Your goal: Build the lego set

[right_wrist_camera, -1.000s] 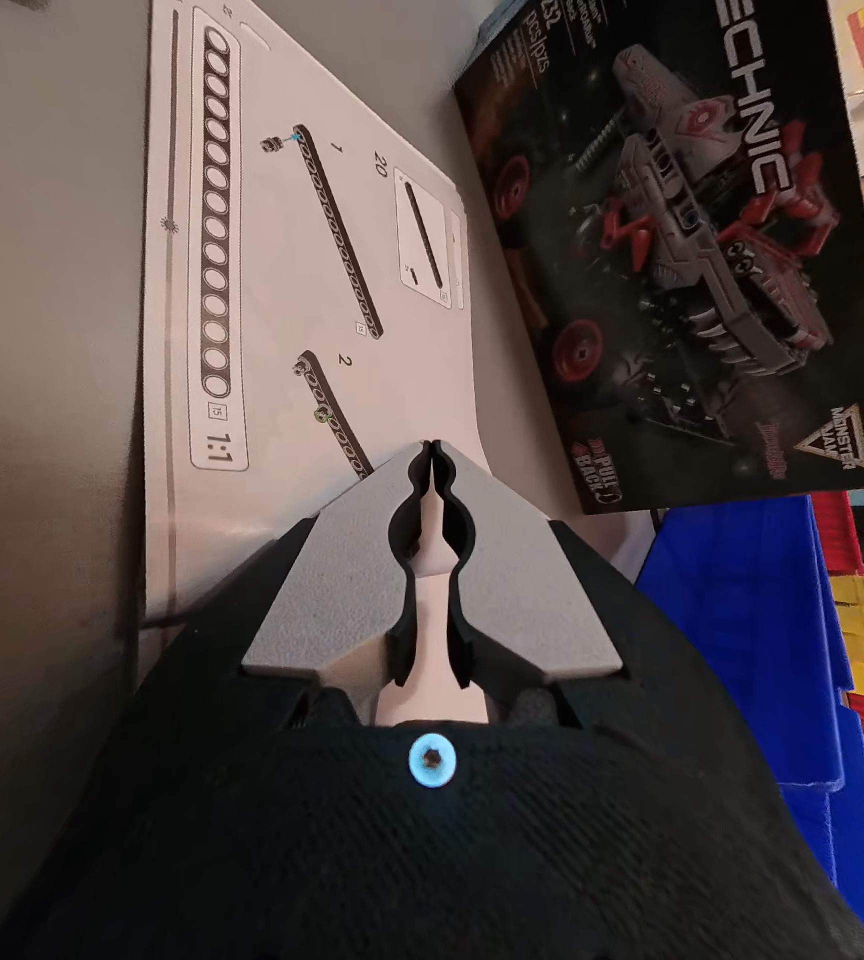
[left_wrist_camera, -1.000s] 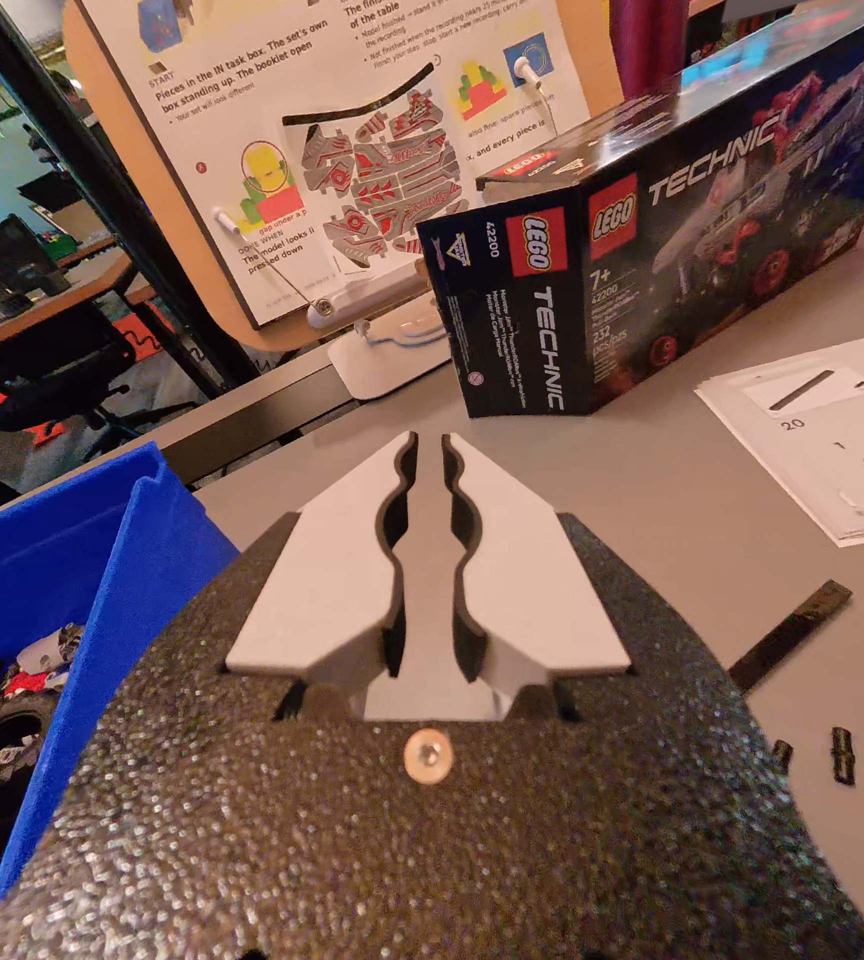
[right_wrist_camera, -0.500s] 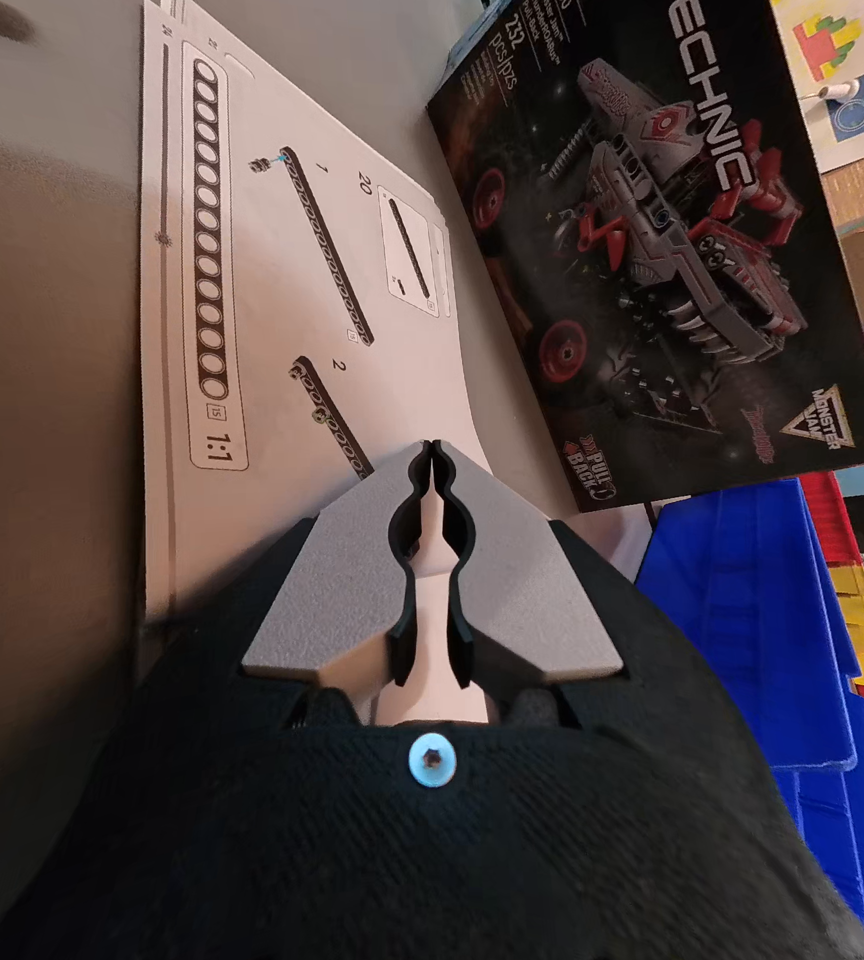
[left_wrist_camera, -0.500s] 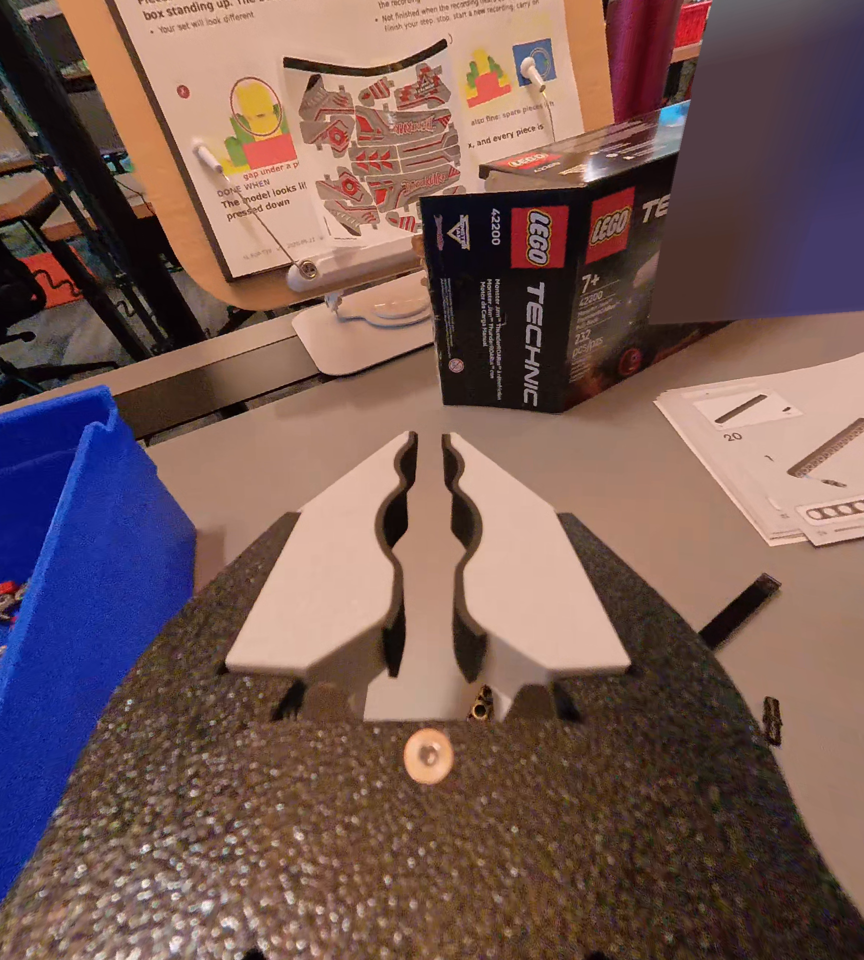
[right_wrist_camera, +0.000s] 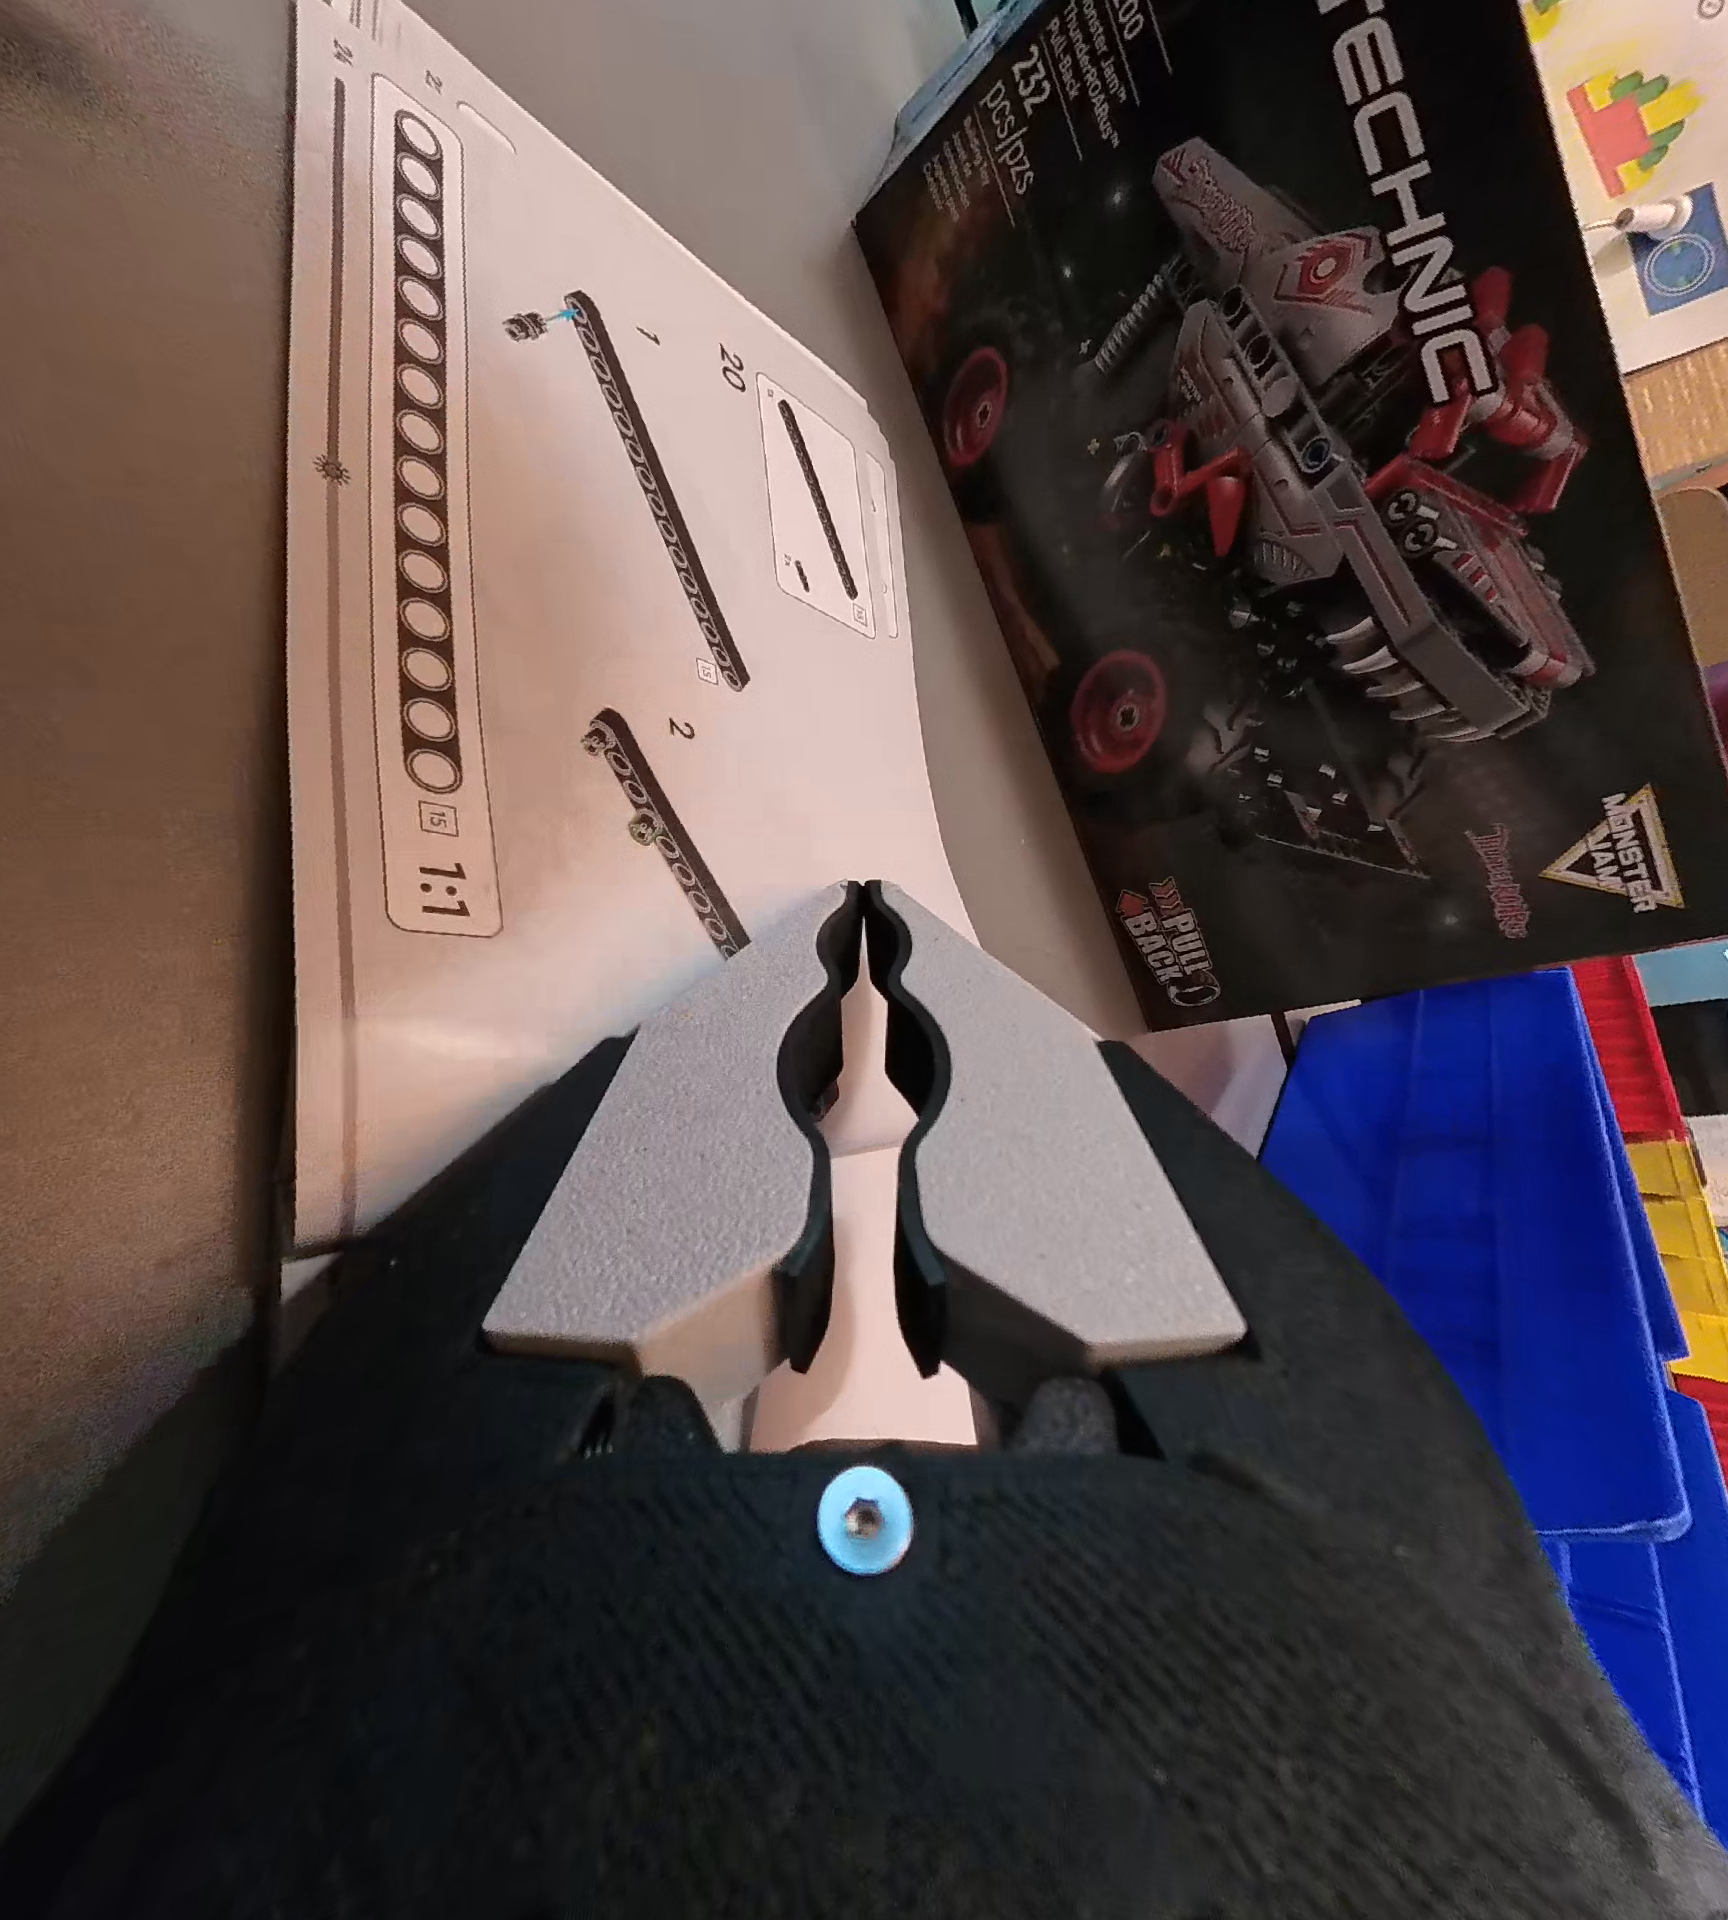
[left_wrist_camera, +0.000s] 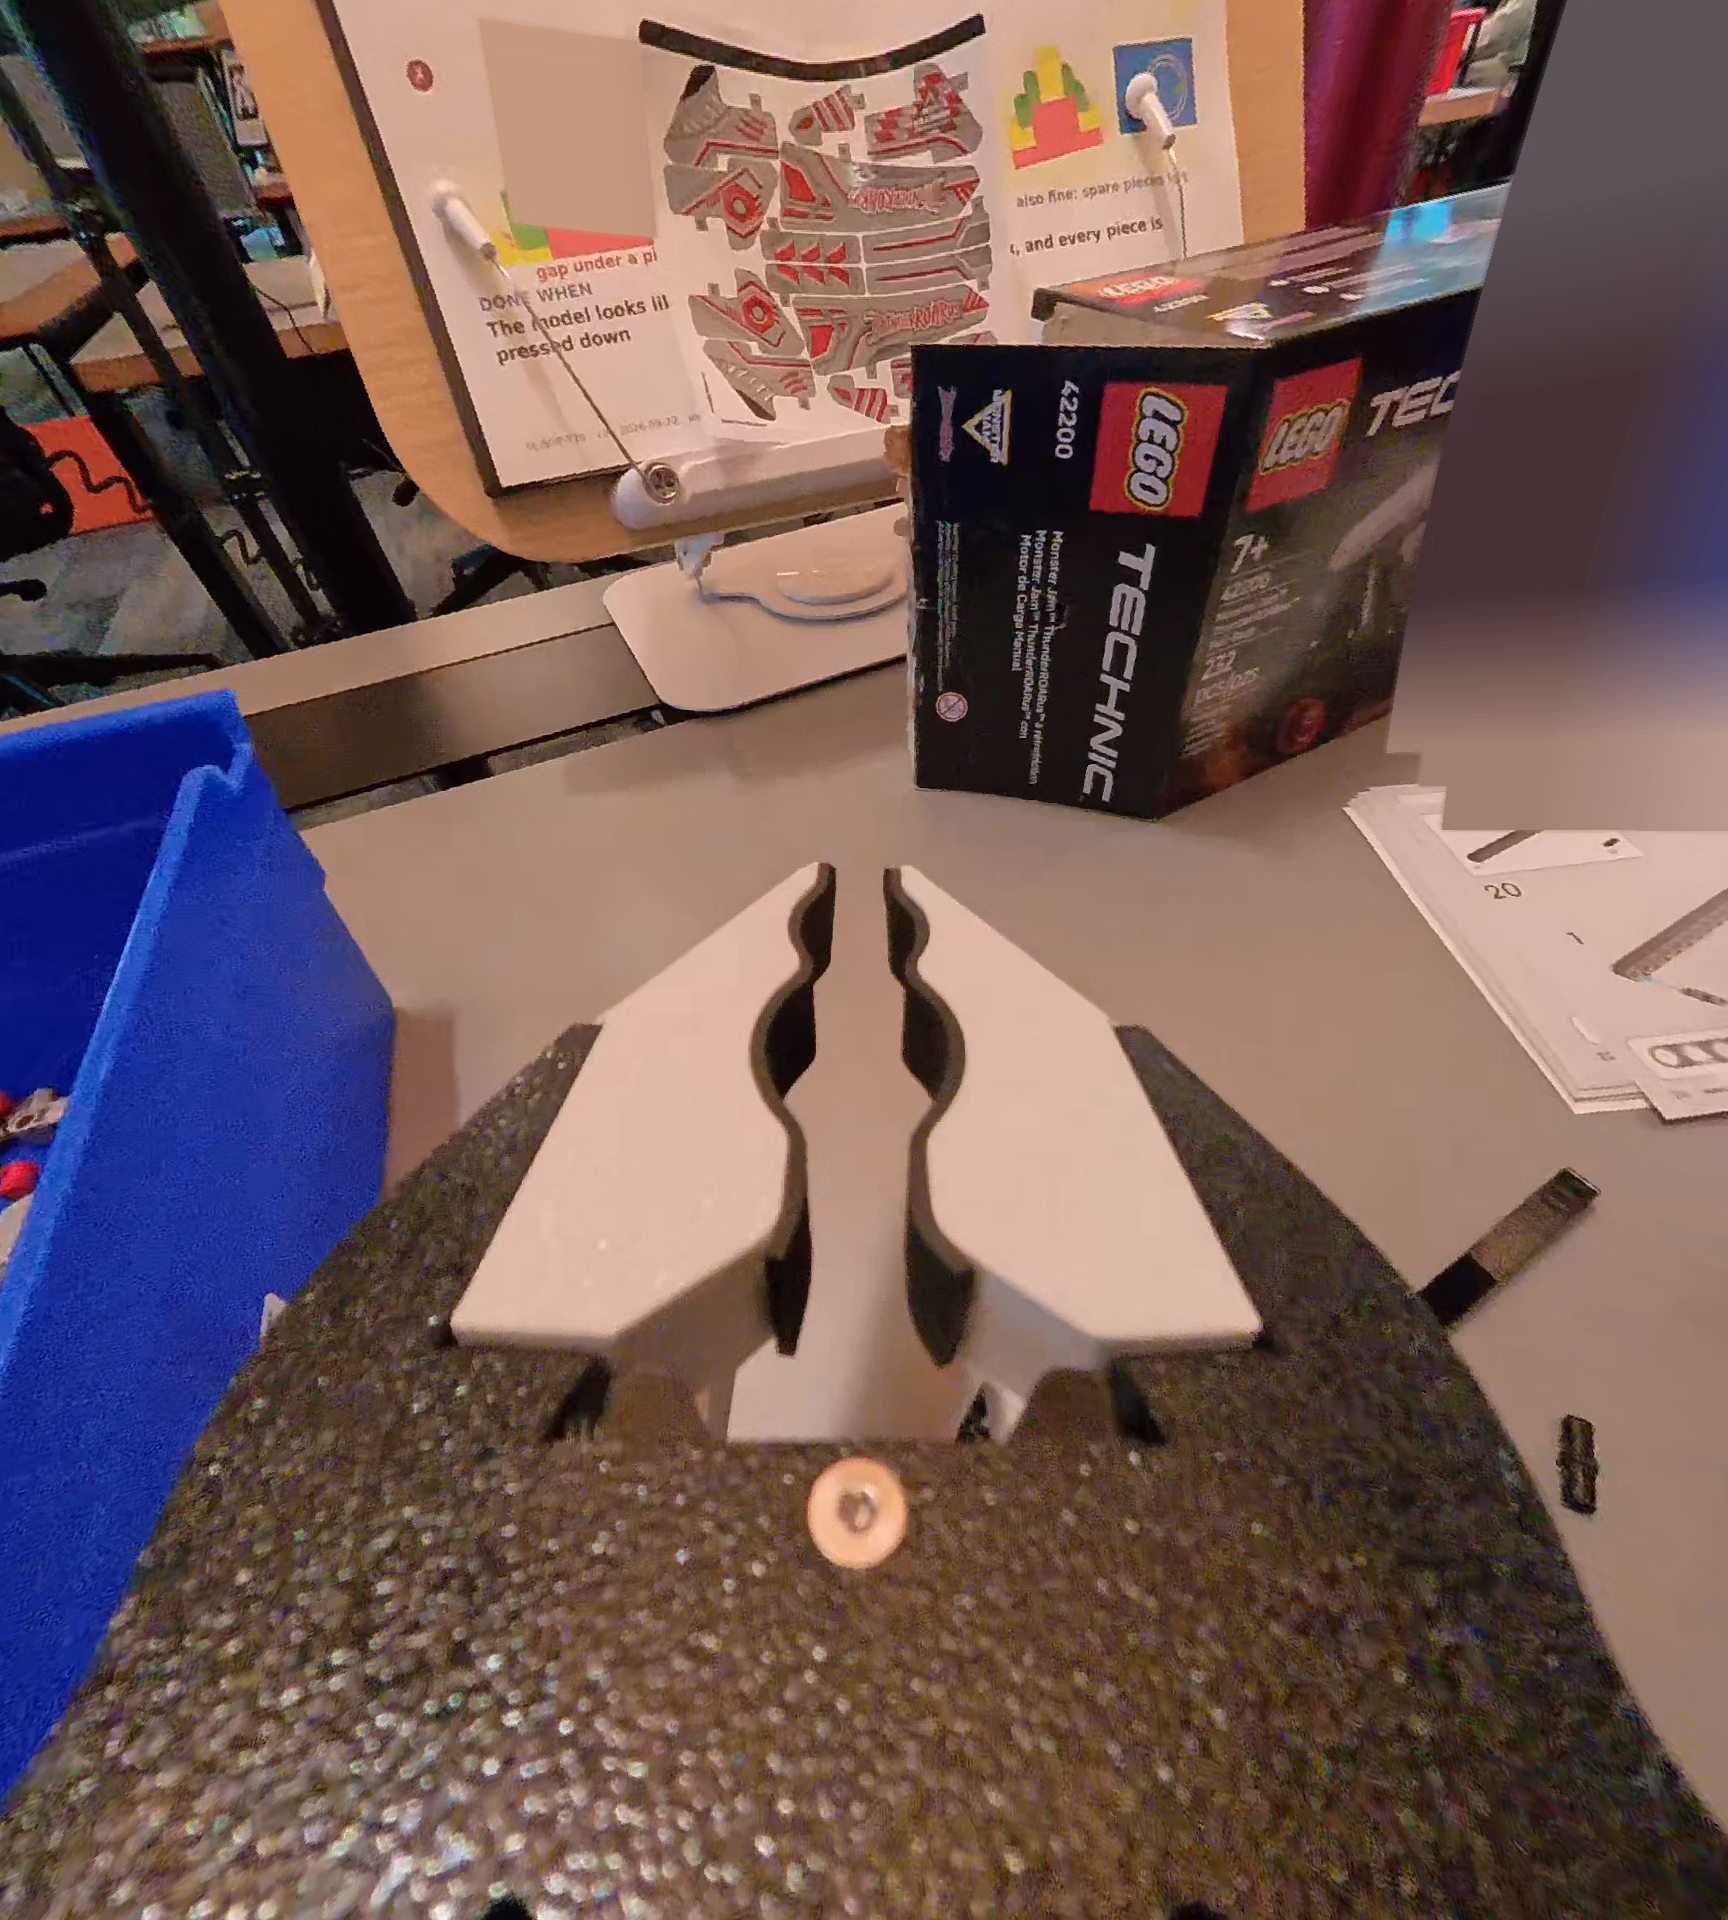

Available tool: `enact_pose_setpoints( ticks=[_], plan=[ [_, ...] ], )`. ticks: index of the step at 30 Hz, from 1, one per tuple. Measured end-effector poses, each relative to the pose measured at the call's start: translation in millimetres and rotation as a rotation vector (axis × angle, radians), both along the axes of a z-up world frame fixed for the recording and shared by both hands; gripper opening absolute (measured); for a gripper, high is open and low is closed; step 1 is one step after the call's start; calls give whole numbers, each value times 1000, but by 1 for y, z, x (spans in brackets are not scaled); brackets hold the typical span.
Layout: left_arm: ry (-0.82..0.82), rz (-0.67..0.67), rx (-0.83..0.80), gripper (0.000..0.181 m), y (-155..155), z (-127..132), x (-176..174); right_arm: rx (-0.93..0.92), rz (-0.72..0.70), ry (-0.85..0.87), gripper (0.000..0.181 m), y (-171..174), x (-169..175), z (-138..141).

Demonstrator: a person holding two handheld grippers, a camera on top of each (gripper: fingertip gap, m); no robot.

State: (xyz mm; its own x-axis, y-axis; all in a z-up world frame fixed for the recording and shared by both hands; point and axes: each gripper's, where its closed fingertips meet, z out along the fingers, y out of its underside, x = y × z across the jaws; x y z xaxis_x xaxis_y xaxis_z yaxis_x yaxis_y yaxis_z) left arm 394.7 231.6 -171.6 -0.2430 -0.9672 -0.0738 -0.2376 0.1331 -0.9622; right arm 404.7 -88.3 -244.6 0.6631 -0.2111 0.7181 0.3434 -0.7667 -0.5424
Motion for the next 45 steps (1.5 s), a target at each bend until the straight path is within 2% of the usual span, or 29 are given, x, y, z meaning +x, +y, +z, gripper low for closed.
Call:
enact_pose_setpoints(
  ticks=[5, 8, 16, 22, 29, 30, 31, 33, 34, 35, 38, 40, 42, 45],
  plan=[
    [36, -8, -32, 8, 2, -9, 0, -9, 0, -15, 0, 0, 0, 0],
    [26, -30, -49, 8, -3, -4, -1, -9, 9, -22, 0, 1, 0, 0],
    [35, -55, -39, 8, -10, -6, -3, -10, 10, -36, 0, 2, 1, 1],
    [19, -55, 32, 8, -11, -5, -4, -10, 11, -41, 0, 2, 1, 1],
    [51, -80, 4, 8, -16, -11, -4, -11, 7, -57, 0, 3, 2, 1],
    [63, -105, 8, 6, -19, -12, -6, -12, 7, -57, 0, 3, 2, 1],
    [77, -199, 12, 0, -31, -12, -11, -12, 7, -58, 0, 3, 2, 1],
    [190, -493, -35, 0, -68, -15, -37, -8, 11, -57, 0, 3, 2, 2],
    [250, -590, -70, 9, -79, -15, -50, -6, 14, -58, 0, 3, 3, 2],
    [285, -663, -87, 17, -86, -14, -61, -6, 14, -59, 0, 3, 3, 2],
    [350, -804, 30, 12, -92, -26, -86, -8, 15, -66, 0, 3, 3, 2],
    [354, -791, 147, 10, -88, -35, -89, -6, 16, -79, 0, 3, 3, 3],
    [339, -719, 224, 11, -80, -37, -83, 3, 13, -98, 0, 3, 3, 6],
    [277, -574, 164, 14, -61, -12, -68, 68, 13, -112, 0, 3, 3, 16]
  ],
)
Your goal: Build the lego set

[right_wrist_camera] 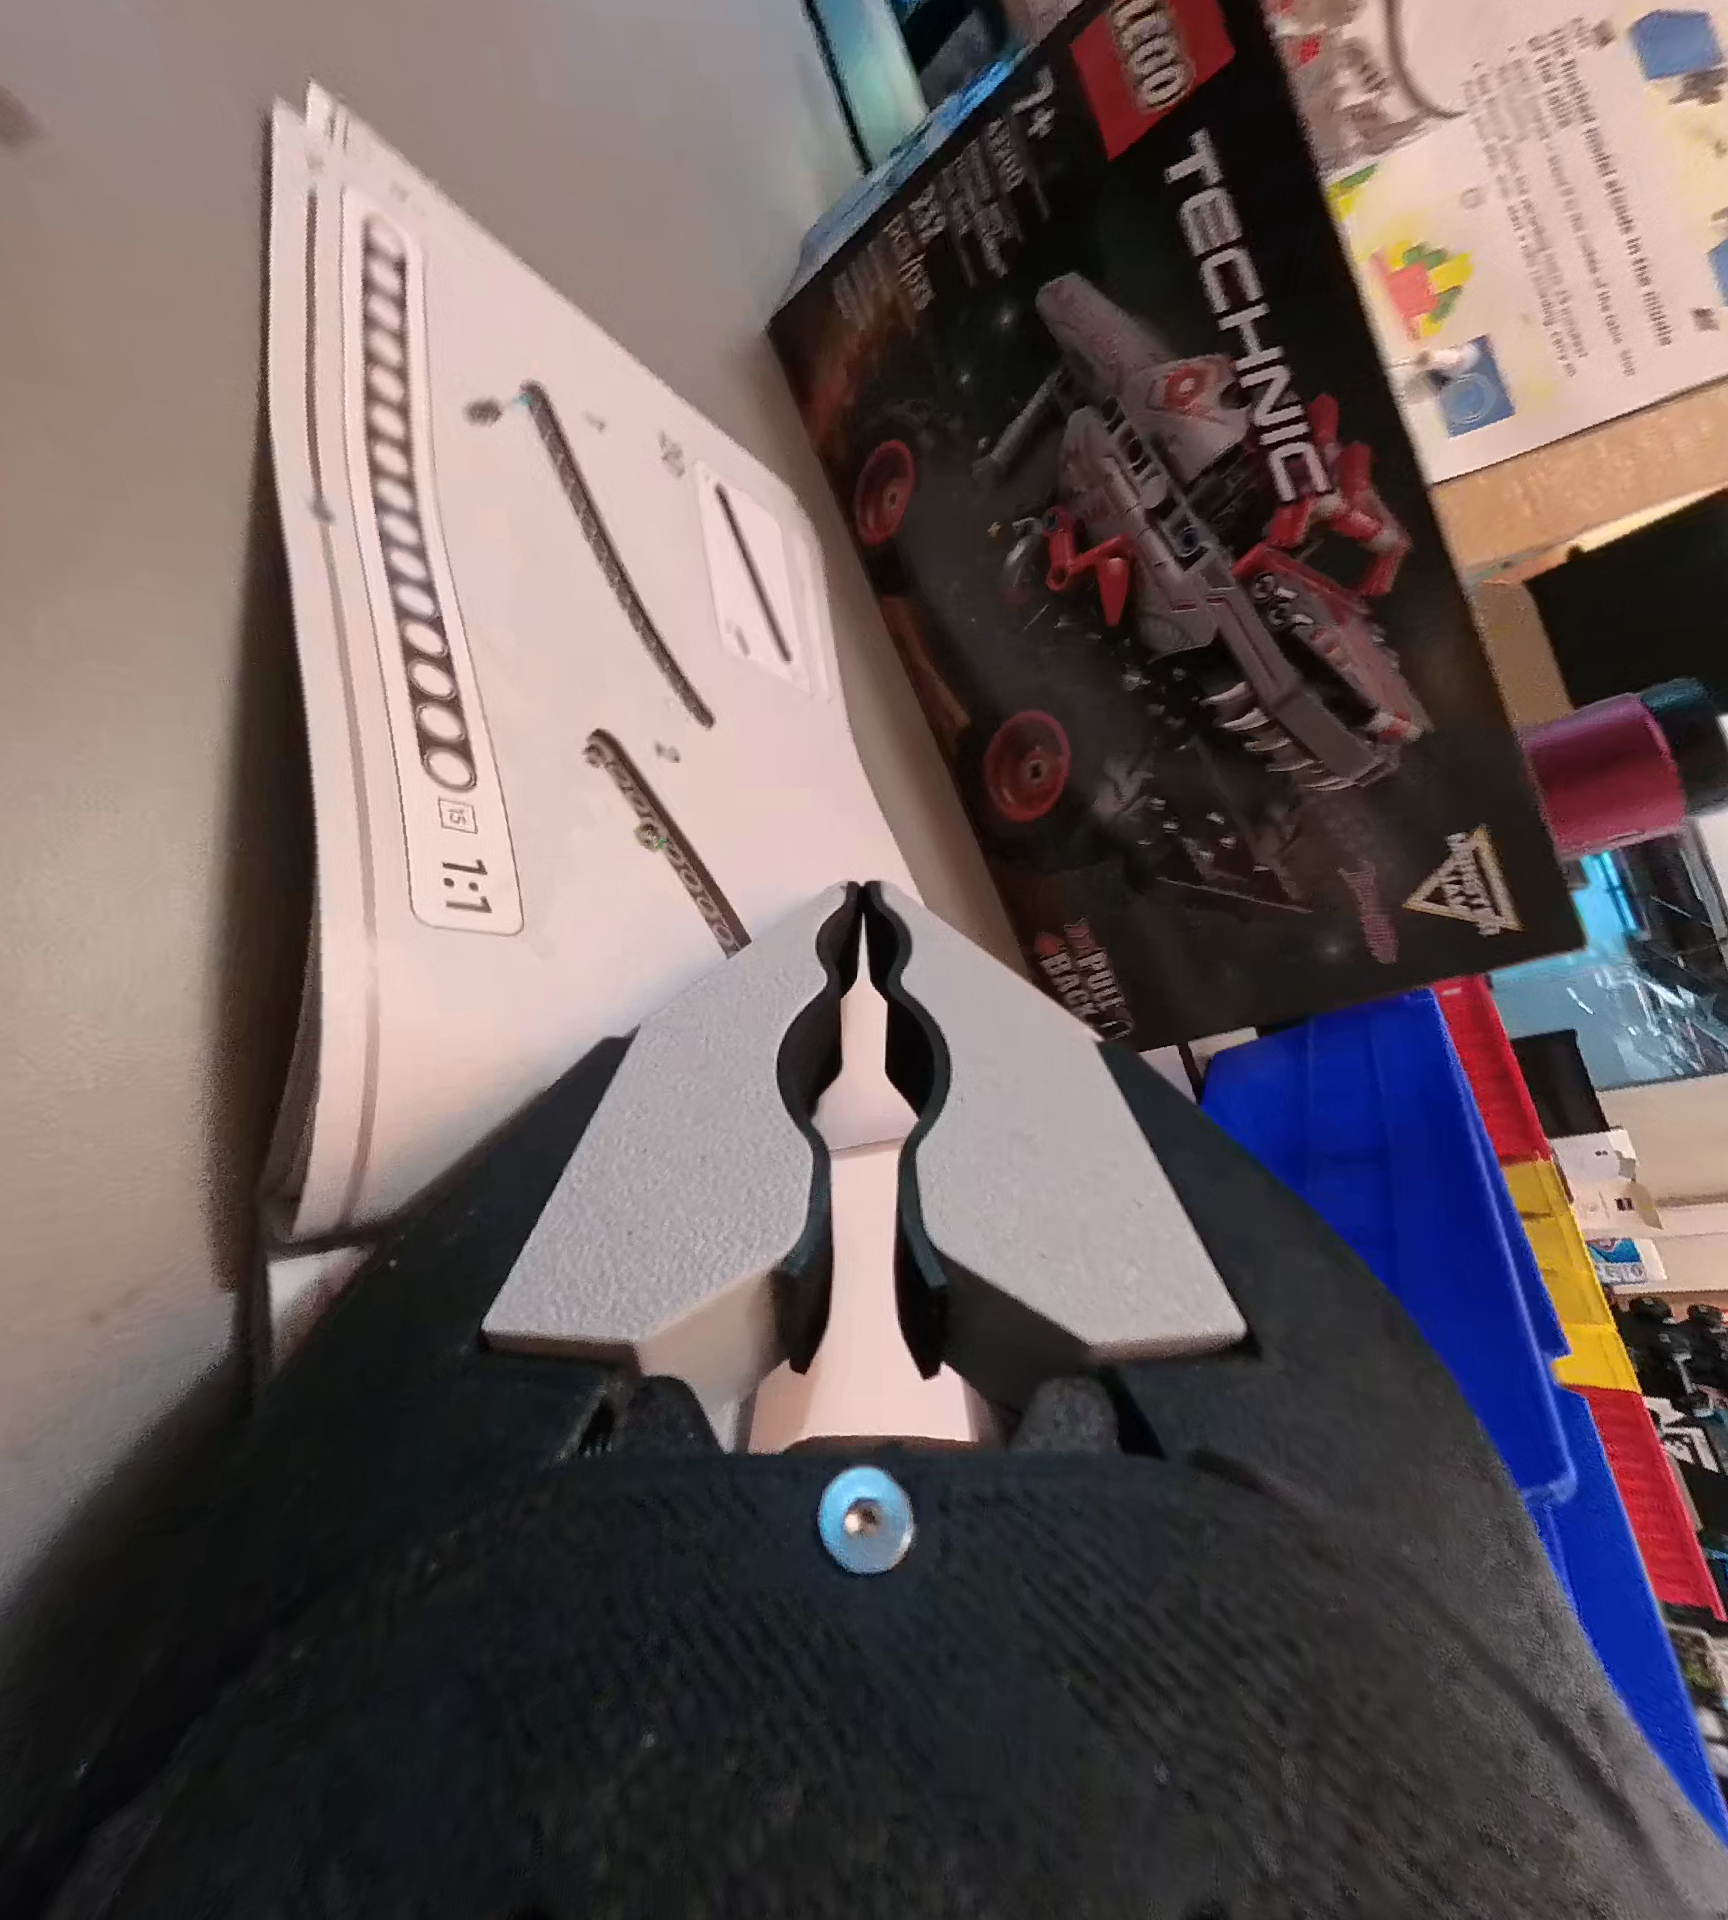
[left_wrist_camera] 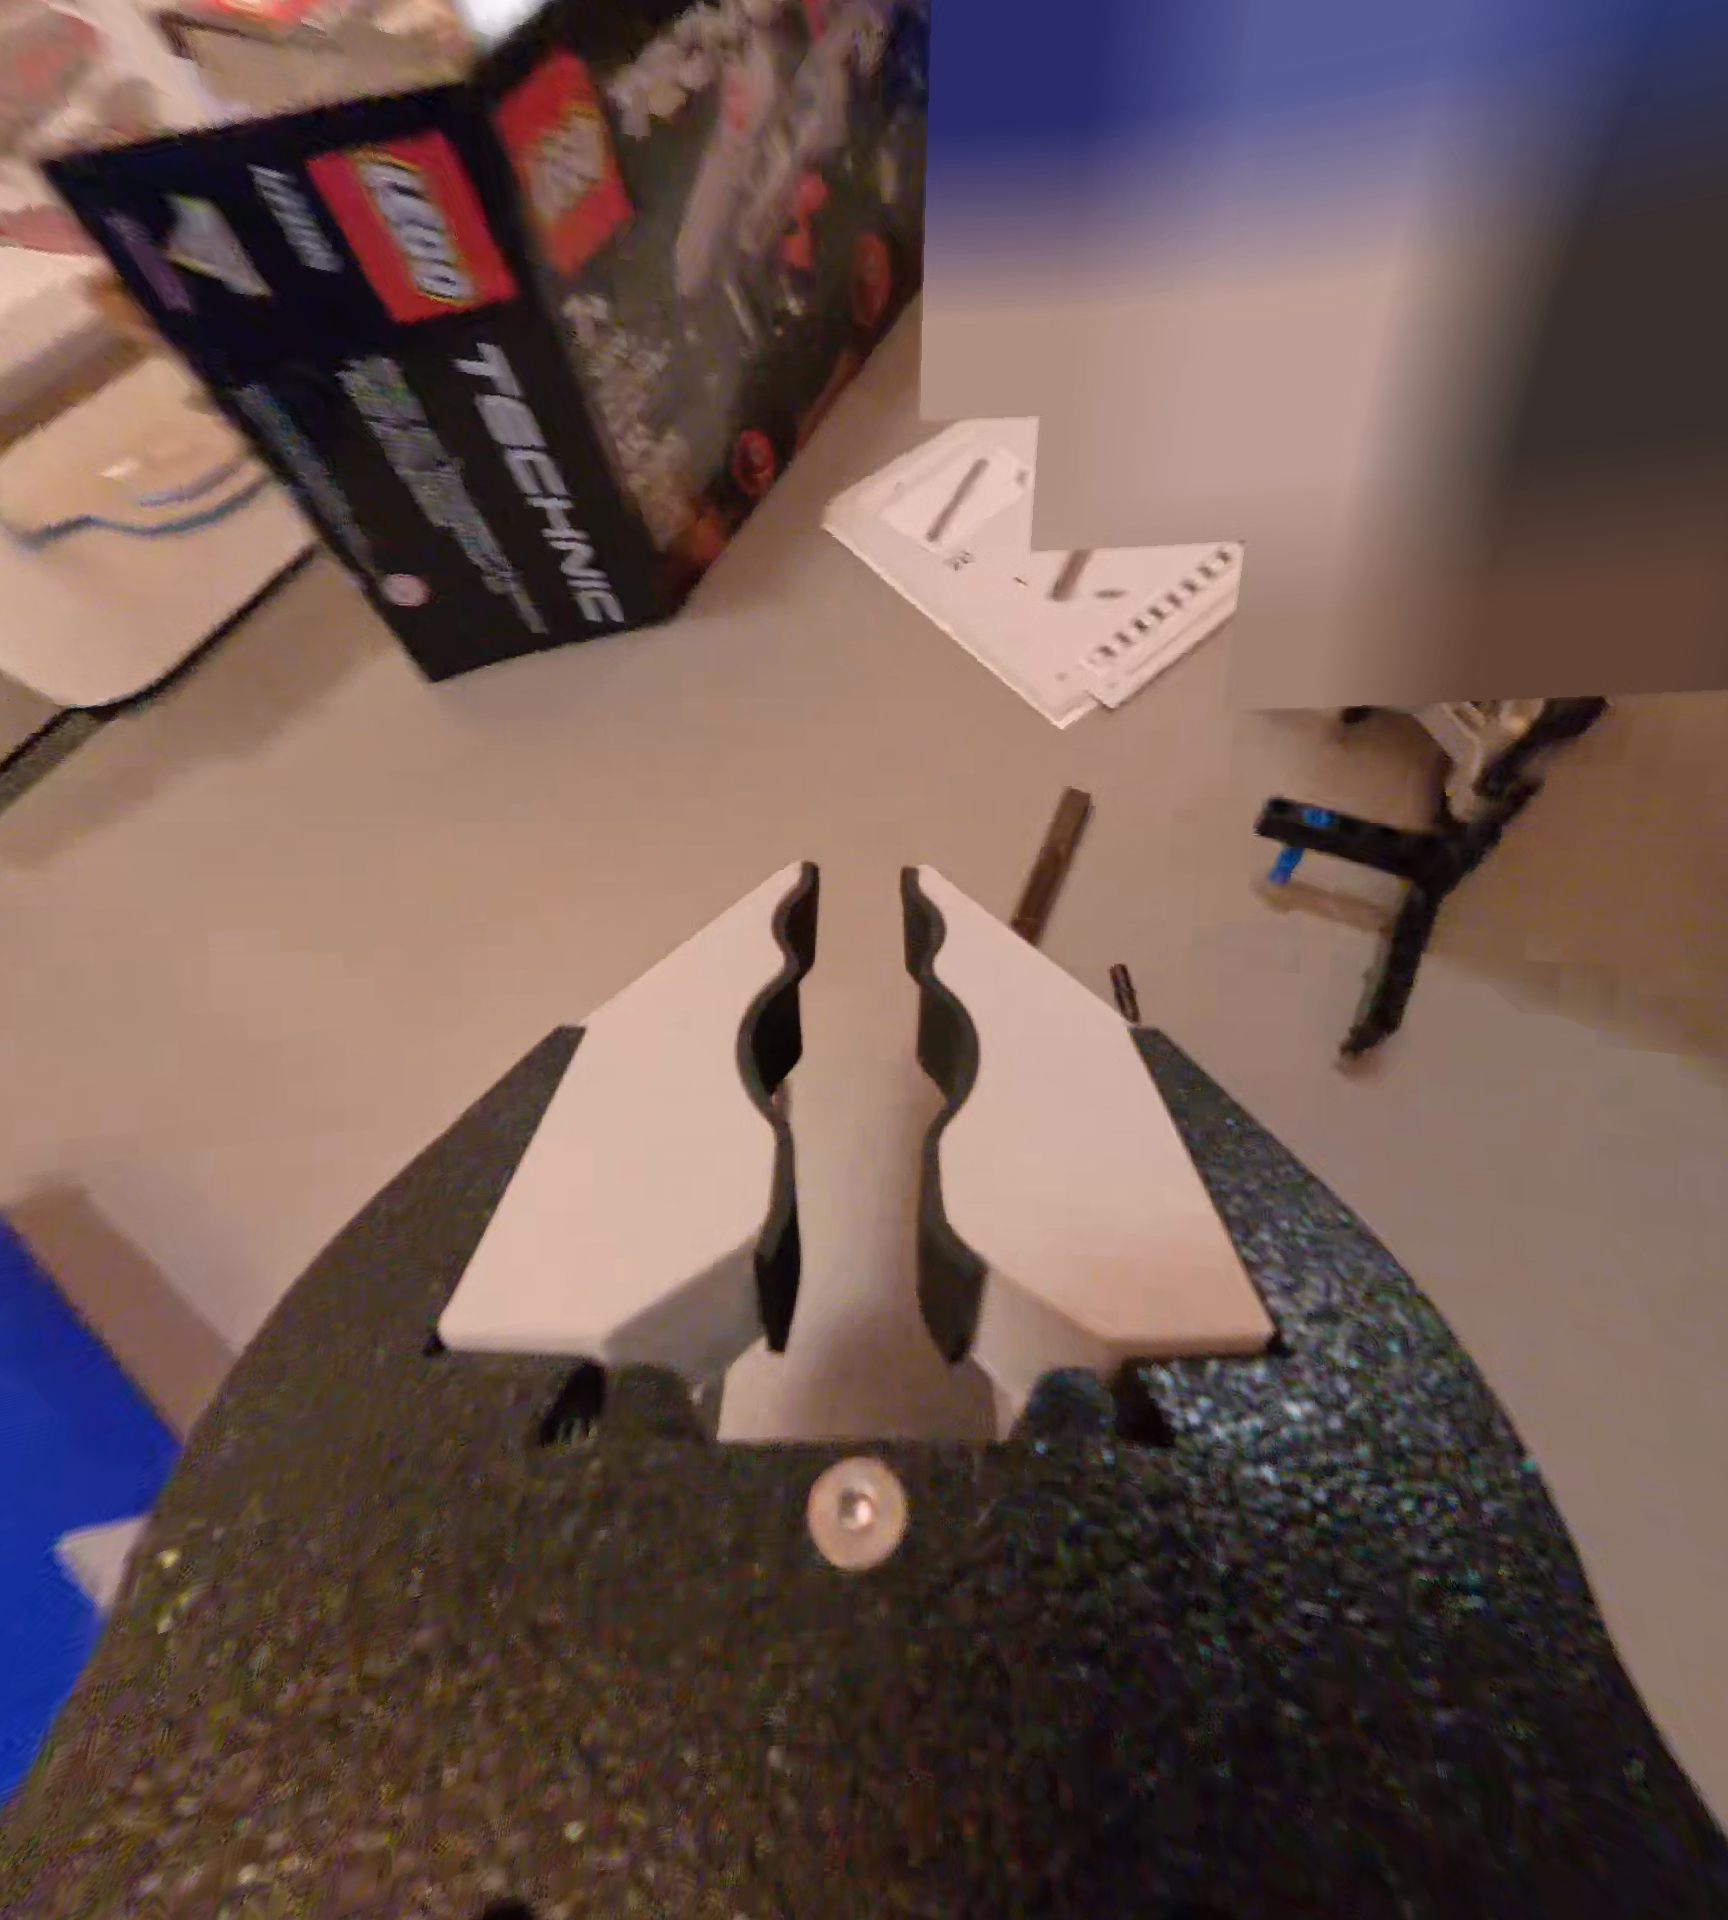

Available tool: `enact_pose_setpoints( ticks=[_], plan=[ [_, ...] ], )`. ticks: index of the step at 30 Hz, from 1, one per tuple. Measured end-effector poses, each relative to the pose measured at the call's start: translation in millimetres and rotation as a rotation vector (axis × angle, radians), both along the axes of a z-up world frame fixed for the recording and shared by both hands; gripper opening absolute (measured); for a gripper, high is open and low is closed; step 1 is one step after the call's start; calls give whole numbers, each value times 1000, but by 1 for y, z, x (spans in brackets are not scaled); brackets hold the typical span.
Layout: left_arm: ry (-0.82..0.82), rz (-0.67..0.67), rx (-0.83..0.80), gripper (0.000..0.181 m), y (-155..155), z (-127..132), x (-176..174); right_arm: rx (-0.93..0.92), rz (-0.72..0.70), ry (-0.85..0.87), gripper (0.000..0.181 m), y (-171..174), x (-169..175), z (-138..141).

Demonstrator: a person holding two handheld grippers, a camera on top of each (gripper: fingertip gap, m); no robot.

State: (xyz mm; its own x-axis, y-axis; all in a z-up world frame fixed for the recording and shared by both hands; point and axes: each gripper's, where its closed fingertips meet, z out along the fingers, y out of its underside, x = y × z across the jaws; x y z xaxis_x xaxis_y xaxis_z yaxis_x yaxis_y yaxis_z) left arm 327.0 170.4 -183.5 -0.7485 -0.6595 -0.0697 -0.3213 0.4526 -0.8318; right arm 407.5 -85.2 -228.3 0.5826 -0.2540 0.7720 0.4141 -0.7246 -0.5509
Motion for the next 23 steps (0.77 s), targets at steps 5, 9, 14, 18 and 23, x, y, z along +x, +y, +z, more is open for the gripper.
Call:
enact_pose_setpoints(
  ticks=[5, 9, 14, 18, 23],
  plan=[
    [-137, 281, -215, 13, 72, 80, 6, 127, -140, -124, 5, -27, 16, 31],
    [-210, 358, -312, 9, 126, 123, -15, 93, -340, -293, 4, -62, 32, 45],
    [-90, 478, -17, 21, 210, 88, -15, -83, -458, -391, 3, -74, 41, 35],
    [163, 382, 324, 41, 244, 35, -22, -172, -497, -421, 2, -77, 44, 31],
    [272, 103, 624, 25, 250, 1, -26, -225, -551, -423, 1, -85, 48, 28]
  ],
)
